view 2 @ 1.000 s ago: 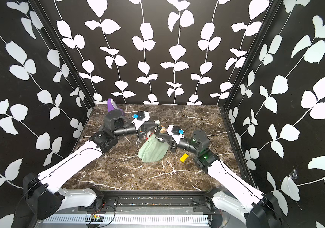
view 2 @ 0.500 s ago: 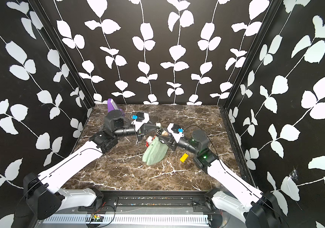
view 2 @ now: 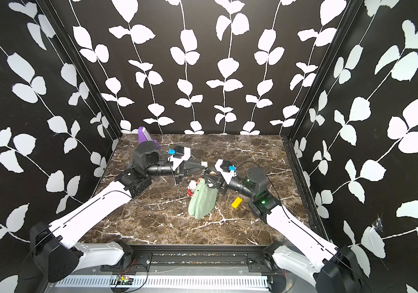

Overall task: Remove the decoration from the bag
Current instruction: Remove the decoration item from the bag.

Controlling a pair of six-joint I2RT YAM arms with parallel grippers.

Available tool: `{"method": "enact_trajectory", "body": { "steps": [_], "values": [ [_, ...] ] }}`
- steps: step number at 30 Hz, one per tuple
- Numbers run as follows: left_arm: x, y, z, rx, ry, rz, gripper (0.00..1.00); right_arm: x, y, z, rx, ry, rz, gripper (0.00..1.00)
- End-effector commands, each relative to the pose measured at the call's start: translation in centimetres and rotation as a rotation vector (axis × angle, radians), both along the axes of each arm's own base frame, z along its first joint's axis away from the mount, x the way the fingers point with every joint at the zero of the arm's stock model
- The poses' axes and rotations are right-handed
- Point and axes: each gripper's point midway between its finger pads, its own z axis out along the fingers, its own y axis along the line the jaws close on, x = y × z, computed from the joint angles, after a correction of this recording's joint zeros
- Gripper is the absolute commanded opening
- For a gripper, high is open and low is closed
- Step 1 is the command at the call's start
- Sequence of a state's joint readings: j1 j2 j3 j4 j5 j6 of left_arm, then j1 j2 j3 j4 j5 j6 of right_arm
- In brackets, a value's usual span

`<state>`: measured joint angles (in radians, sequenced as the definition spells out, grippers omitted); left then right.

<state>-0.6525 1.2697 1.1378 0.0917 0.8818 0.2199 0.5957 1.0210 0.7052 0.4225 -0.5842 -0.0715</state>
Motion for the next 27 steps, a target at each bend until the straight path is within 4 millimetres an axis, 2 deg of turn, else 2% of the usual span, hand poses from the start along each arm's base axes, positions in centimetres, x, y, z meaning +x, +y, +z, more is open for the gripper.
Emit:
{"method": "enact_trajectory", "body": {
  "steps": [1,6,9,18,27],
  "values": [
    [-1.5,0.7,2.6,-0.06,-0.069,-0.046,0.0,-0.5,0.3,0.5,0.019,-0.027,0.027,0.32],
    [-1.1,0.6,2.7,-0.062,-0.063,-0.026,0.0,-0.3,0.3,0.4,0.018,-0.022,0.023,0.19],
    [-0.5,0.6,2.9,-0.072,-0.055,0.008,0.0,-0.3,0.3,0.4,0.017,-0.024,0.02,0.16],
    [0.7,0.7,2.9,-0.079,-0.036,0.077,0.0,-0.7,0.4,0.6,0.015,-0.031,0.047,0.09],
    [1.5,0.9,1.8,-0.027,-0.087,0.127,0.0,-1.4,0.3,1.0,0.02,-0.046,0.063,0.09]
  ]
}}
